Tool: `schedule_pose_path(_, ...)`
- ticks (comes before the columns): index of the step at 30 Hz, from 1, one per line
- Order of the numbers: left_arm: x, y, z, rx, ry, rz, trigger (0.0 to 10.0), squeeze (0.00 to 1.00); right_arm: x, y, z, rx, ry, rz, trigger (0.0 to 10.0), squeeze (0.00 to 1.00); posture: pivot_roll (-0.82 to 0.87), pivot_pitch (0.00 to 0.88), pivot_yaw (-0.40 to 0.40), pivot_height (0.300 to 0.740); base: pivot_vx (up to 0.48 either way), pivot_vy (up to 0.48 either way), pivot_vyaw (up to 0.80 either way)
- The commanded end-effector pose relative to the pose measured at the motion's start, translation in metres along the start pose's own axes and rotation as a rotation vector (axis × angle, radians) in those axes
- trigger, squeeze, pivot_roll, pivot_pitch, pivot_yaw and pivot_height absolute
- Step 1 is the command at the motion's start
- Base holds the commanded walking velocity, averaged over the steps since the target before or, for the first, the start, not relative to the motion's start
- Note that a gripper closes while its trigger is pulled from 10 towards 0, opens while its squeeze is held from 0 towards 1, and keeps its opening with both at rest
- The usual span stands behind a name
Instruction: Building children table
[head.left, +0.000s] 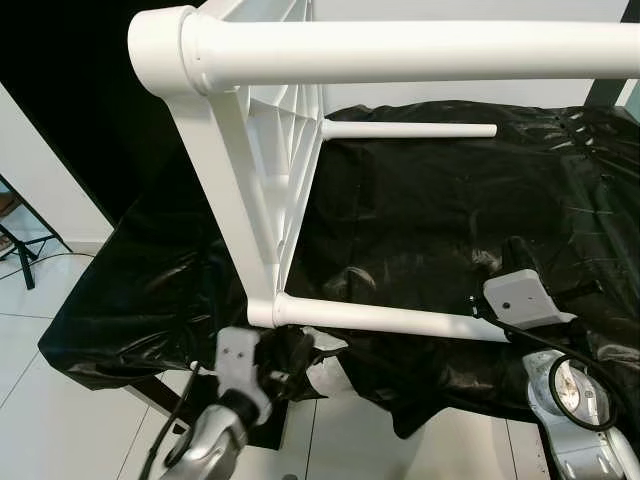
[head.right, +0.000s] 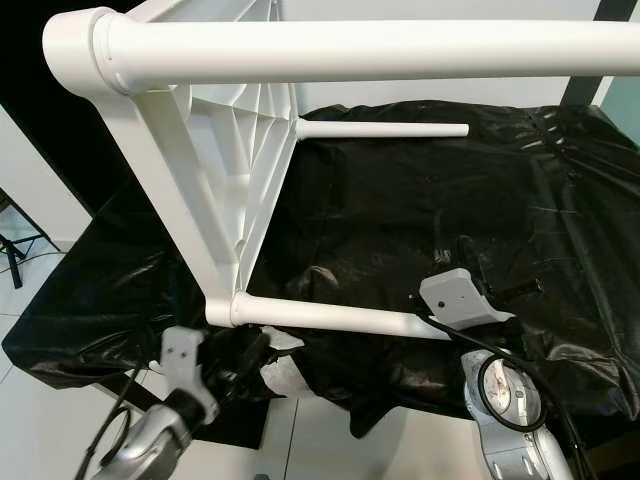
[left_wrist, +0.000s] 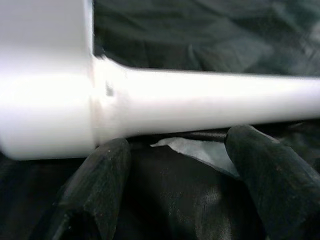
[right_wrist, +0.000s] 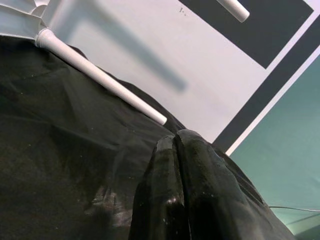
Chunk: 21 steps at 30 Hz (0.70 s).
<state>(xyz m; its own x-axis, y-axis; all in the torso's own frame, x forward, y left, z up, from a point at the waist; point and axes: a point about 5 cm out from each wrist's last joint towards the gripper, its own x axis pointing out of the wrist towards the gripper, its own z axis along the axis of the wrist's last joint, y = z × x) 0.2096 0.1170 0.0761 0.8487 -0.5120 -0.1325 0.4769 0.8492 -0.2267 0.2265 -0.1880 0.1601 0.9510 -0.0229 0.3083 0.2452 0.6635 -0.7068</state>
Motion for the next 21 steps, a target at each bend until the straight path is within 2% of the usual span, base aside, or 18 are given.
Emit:
schedule_pose_path(1, 0.004, -0.010, -0.007, 0.013, 0.026, -0.207, 10.0, 0.00, -0.001, -0.004, 0.001, -0.012, -0.002, -0.005, 10.0, 0.00, 0.09, 0.000, 0.080, 0.740, 0.000, 0.000, 0.00)
schedule_pose_path(6, 0.015, -0.015, -0.006, 0.009, 0.015, -0.204, 10.0, 0.00, -0.003, -0.006, 0.000, -0.019, 0.009, -0.010, 10.0, 0.00, 0.07, 0.000, 0.085, 0.740, 0.000, 0.000, 0.00)
schedule_pose_path(8, 0.015, -0.015, -0.006, 0.009, 0.015, -0.204, 10.0, 0.00, -0.003, -0.006, 0.000, -0.019, 0.009, -0.010, 10.0, 0.00, 0.07, 0.000, 0.085, 0.740, 0.000, 0.000, 0.00)
schedule_pose_path(10, 0.025, -0.020, -0.003, 0.003, 0.000, -0.212, 10.0, 0.00, -0.004, -0.006, -0.001, -0.023, 0.015, -0.011, 10.0, 0.00, 0.07, 0.000, 0.089, 0.740, 0.000, 0.000, 0.00)
schedule_pose_path(13, 0.029, -0.023, -0.003, 0.002, -0.004, -0.219, 10.0, 0.00, -0.004, -0.006, -0.002, -0.025, 0.019, -0.012, 10.0, 0.00, 0.07, 0.000, 0.090, 0.740, 0.000, 0.000, 0.00)
schedule_pose_path(17, 0.049, -0.028, -0.003, 0.027, -0.015, -0.235, 10.0, 0.00, -0.002, -0.007, -0.002, -0.027, 0.027, -0.016, 10.0, 0.00, 0.07, 0.000, 0.093, 0.740, 0.000, 0.000, 0.00)
schedule_pose_path(21, 0.059, -0.030, 0.002, 0.032, -0.029, -0.241, 10.0, 0.00, -0.002, -0.006, -0.001, -0.027, 0.027, -0.018, 10.0, 0.00, 0.06, 0.000, 0.101, 0.740, 0.000, 0.000, 0.00)
